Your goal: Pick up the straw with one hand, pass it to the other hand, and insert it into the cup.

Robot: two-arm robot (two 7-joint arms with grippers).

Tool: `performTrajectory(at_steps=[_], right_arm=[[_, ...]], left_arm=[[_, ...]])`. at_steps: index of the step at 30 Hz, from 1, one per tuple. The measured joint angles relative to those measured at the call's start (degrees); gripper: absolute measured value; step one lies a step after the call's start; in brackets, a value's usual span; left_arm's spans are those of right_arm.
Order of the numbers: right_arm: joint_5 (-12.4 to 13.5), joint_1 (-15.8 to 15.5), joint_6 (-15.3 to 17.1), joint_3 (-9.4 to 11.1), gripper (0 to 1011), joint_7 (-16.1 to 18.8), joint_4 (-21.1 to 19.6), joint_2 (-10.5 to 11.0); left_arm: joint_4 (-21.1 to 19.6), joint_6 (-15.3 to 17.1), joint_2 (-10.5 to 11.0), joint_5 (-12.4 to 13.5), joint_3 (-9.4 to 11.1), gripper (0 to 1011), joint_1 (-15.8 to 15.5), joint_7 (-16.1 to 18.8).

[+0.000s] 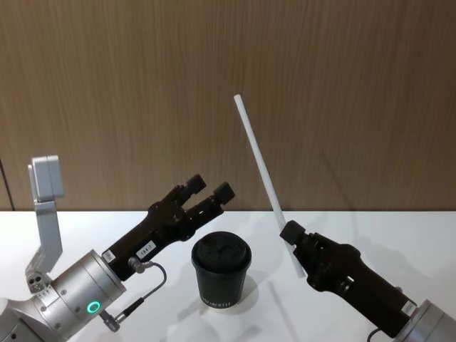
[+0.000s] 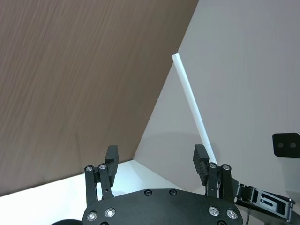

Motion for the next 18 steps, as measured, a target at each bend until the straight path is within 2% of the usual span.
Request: performTrajectory(at_steps=[18], right_arm=[[0.3, -0.5, -0.2, -1.5, 4, 0.1, -0.1, 0.9]], left_arm=[[4.5, 0.3, -0.4, -2.4, 1.5, 1003, -2.0, -3.0]])
